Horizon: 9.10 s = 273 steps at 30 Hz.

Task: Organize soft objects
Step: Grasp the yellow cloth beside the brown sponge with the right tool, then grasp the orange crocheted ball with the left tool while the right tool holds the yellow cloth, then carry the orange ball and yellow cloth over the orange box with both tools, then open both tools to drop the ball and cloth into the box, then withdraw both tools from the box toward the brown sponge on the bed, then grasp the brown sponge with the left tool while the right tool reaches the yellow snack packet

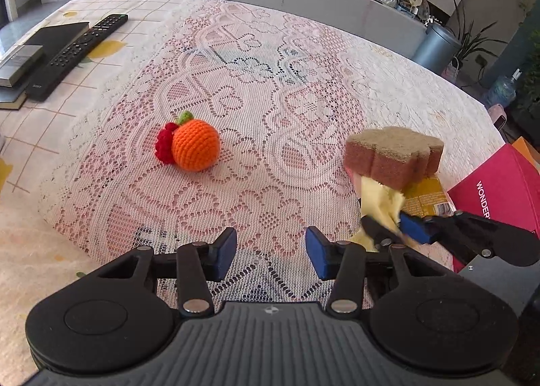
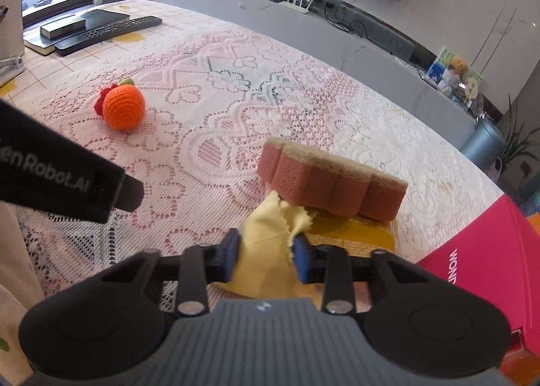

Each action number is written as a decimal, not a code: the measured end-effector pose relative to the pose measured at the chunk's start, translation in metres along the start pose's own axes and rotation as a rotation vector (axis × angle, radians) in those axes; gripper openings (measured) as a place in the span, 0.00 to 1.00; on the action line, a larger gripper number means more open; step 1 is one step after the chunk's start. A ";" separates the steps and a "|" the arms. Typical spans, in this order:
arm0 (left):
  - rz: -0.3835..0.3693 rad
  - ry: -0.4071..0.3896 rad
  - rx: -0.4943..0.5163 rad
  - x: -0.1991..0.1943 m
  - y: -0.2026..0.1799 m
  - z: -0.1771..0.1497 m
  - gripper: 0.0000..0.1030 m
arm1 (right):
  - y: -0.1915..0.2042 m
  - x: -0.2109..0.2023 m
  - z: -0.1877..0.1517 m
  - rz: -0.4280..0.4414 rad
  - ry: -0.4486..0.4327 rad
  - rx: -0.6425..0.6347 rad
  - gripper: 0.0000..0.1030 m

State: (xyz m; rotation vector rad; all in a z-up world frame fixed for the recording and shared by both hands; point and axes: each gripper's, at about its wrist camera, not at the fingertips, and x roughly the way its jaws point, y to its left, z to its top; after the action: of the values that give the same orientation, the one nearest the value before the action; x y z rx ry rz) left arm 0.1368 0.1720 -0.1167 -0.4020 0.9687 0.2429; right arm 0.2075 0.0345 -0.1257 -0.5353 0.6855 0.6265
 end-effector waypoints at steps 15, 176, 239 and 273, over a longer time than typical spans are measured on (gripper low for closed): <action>-0.013 -0.109 0.023 -0.017 0.014 0.038 0.54 | -0.008 -0.015 0.047 0.171 -0.116 0.059 0.05; -0.361 -0.076 0.723 -0.019 -0.342 -0.020 0.67 | -0.357 -0.143 -0.119 -0.111 0.194 0.584 0.61; 0.089 -0.140 0.983 0.040 -0.100 0.008 0.56 | -0.099 0.012 0.047 0.116 0.166 -0.063 0.63; 0.123 -0.172 1.198 0.055 -0.098 -0.011 0.22 | -0.102 0.019 0.053 0.161 0.238 -0.056 0.57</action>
State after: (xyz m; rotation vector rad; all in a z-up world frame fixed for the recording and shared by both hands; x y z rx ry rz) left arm 0.1956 0.0807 -0.1462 0.7651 0.8135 -0.2104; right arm 0.3104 0.0045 -0.0796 -0.6170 0.9442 0.7412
